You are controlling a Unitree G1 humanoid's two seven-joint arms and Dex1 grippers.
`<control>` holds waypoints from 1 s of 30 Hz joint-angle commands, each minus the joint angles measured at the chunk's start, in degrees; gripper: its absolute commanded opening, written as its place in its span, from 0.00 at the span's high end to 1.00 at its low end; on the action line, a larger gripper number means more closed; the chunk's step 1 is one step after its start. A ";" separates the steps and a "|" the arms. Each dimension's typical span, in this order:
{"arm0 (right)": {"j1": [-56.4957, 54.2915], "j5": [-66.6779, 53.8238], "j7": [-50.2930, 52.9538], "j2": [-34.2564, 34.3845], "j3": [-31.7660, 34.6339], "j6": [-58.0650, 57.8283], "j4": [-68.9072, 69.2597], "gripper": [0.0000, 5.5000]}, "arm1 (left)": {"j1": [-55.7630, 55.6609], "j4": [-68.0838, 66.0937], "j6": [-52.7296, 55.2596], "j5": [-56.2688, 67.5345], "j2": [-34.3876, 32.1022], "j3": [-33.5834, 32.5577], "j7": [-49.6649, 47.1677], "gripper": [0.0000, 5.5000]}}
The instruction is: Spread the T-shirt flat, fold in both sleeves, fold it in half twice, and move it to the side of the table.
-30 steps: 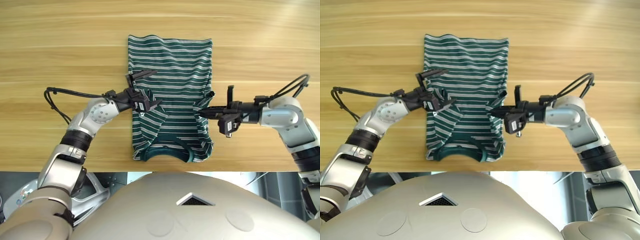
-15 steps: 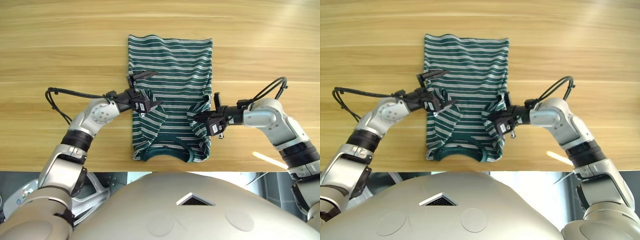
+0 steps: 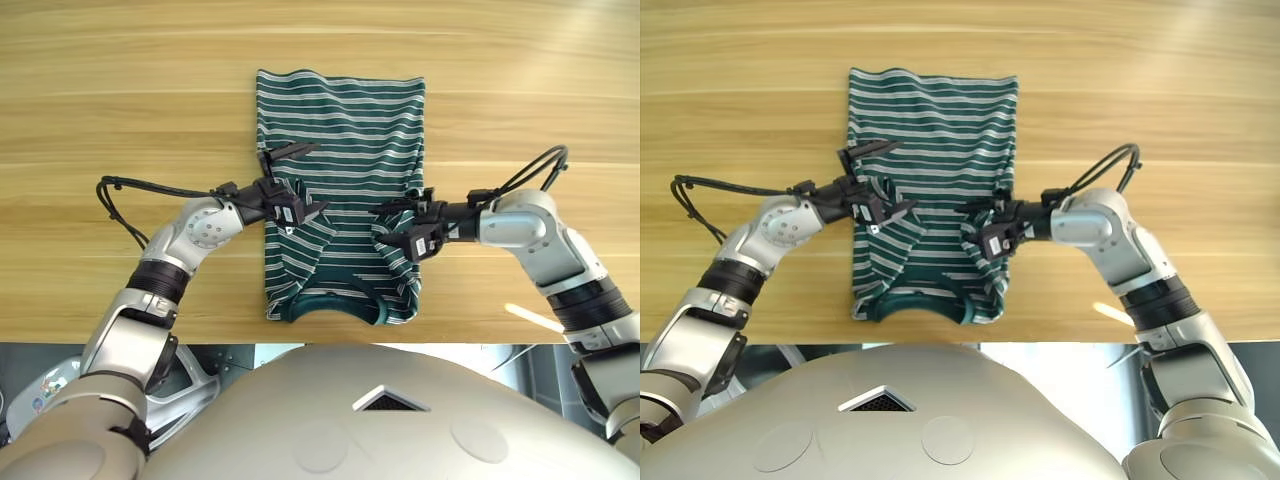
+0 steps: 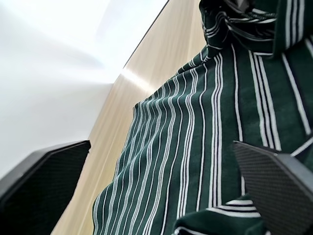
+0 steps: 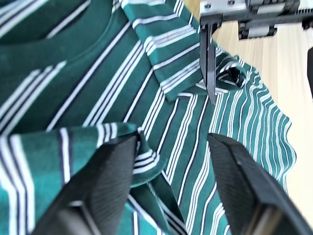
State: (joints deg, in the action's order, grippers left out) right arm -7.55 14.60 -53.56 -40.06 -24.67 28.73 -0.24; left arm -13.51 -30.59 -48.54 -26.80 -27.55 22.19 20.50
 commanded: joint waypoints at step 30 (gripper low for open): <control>22.10 -17.10 -0.23 -6.90 15.09 5.12 1.35 0.02 | -0.04 -1.40 -0.39 0.32 0.02 0.39 -0.94 0.02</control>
State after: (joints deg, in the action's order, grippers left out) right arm 13.91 -3.09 -53.19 -46.95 -8.84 33.26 1.41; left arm -13.60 -32.18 -48.74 -26.73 -26.69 22.61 19.53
